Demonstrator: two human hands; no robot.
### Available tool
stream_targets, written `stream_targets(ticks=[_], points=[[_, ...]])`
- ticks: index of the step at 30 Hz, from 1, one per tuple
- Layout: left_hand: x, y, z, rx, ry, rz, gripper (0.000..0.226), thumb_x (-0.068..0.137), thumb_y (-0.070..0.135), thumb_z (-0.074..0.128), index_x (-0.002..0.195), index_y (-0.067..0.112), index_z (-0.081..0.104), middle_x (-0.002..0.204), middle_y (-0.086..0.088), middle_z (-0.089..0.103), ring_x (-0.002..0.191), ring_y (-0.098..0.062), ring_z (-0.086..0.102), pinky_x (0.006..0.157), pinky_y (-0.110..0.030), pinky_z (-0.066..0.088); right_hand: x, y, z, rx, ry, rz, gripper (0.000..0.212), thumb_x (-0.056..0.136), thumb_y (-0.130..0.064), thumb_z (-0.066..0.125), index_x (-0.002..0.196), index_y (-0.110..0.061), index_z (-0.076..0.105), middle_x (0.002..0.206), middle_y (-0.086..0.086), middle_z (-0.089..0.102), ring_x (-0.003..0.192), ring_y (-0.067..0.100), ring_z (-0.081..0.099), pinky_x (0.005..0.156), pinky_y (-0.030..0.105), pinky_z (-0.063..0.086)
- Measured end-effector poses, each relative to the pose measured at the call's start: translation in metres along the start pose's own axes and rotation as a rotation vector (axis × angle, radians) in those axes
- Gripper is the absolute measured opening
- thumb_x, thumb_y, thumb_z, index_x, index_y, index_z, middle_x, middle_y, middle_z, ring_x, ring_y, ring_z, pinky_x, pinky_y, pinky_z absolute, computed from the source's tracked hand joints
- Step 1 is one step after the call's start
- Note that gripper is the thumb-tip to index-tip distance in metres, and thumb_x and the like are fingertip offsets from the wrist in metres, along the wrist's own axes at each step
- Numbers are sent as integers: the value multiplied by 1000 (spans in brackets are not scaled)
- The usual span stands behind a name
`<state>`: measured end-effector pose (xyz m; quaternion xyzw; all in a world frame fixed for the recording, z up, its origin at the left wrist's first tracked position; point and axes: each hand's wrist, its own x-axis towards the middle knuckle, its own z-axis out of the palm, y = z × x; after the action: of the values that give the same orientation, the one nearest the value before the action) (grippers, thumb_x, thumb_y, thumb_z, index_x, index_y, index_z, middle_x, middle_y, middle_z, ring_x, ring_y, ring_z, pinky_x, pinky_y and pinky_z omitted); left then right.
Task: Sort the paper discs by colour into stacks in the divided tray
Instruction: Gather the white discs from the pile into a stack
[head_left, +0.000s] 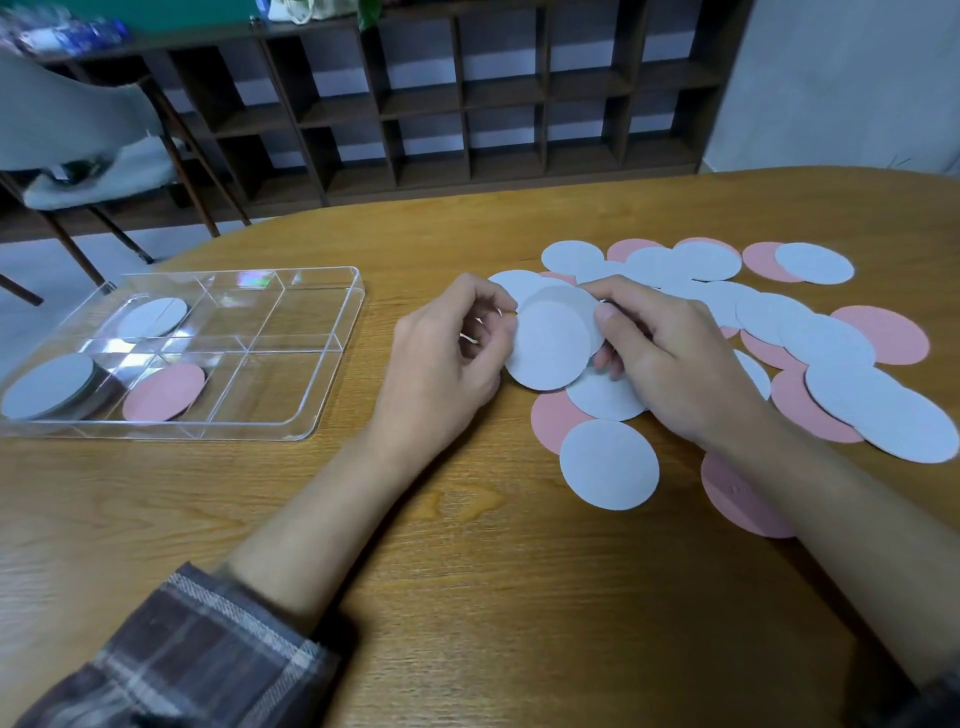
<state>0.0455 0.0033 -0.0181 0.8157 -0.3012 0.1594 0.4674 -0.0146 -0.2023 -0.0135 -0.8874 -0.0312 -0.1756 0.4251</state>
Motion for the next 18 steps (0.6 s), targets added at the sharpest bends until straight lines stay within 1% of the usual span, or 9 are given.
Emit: stream_targets(ticks=[1, 4, 7, 9, 11, 13, 15, 17, 18], points=[[0, 0, 0, 2, 11, 6, 4, 98, 8, 67, 101, 10, 66, 80, 3, 65, 66, -11, 59, 60, -10, 41, 0, 0, 0, 1, -7, 3, 29, 109, -20, 43, 123, -24, 67, 79, -8, 66, 78, 9, 64, 77, 45, 55], [-1, 1, 1, 14, 30, 16, 6, 100, 10, 65, 106, 11, 68, 88, 2, 68, 75, -15, 62, 62, -9, 42, -1, -1, 1, 35, -36, 9, 30, 109, -21, 42, 124, -25, 68, 75, -1, 67, 77, 14, 64, 78, 51, 54], [-1, 0, 4, 56, 26, 38, 9, 101, 10, 65, 108, 11, 70, 90, 6, 66, 75, -13, 62, 60, -7, 41, -2, -4, 2, 63, -66, -2, 26, 108, -29, 47, 122, -25, 69, 76, 1, 66, 76, 16, 64, 75, 51, 54], [-1, -1, 4, 58, 31, 32, 9, 100, 11, 65, 108, 11, 70, 90, 7, 66, 74, -13, 62, 61, -7, 40, -3, -4, 2, 53, -73, -16, 21, 105, -27, 54, 120, -25, 69, 79, 3, 67, 78, 19, 64, 76, 48, 53], [-2, 0, 5, 33, 29, 14, 8, 100, 14, 67, 107, 13, 69, 89, 6, 66, 70, -13, 63, 61, -12, 43, -1, -1, 1, -3, -62, -14, 20, 103, -23, 57, 118, -25, 69, 83, 1, 67, 81, 16, 64, 76, 41, 51], [-3, 1, 6, 23, 1, 24, 9, 97, 17, 71, 105, 14, 69, 85, 6, 65, 68, -14, 62, 63, -15, 43, 1, 3, -2, -61, -29, -3, 18, 103, -22, 57, 116, -25, 69, 83, 3, 68, 80, 16, 62, 73, 35, 47], [-5, 4, 7, 39, -97, 74, 12, 94, 19, 76, 103, 14, 71, 86, 5, 67, 74, -11, 61, 68, -12, 41, 4, 5, -7, -85, 14, 22, 19, 102, -22, 56, 116, -25, 69, 84, 8, 68, 78, 18, 61, 72, 36, 47], [-7, 4, 11, 67, -275, 134, 21, 92, 27, 78, 109, 15, 73, 100, 7, 72, 91, -3, 62, 79, -12, 42, 7, 8, -11, -97, 58, 49, 20, 102, -21, 56, 118, -25, 68, 85, 10, 69, 79, 19, 62, 73, 39, 50], [-9, 2, 13, 95, -369, 158, 29, 93, 33, 77, 117, 17, 73, 110, 8, 73, 102, -3, 62, 88, -15, 44, 8, 9, -12, -107, 78, 58, 21, 102, -22, 56, 120, -25, 67, 85, 9, 69, 78, 19, 61, 73, 38, 50]])
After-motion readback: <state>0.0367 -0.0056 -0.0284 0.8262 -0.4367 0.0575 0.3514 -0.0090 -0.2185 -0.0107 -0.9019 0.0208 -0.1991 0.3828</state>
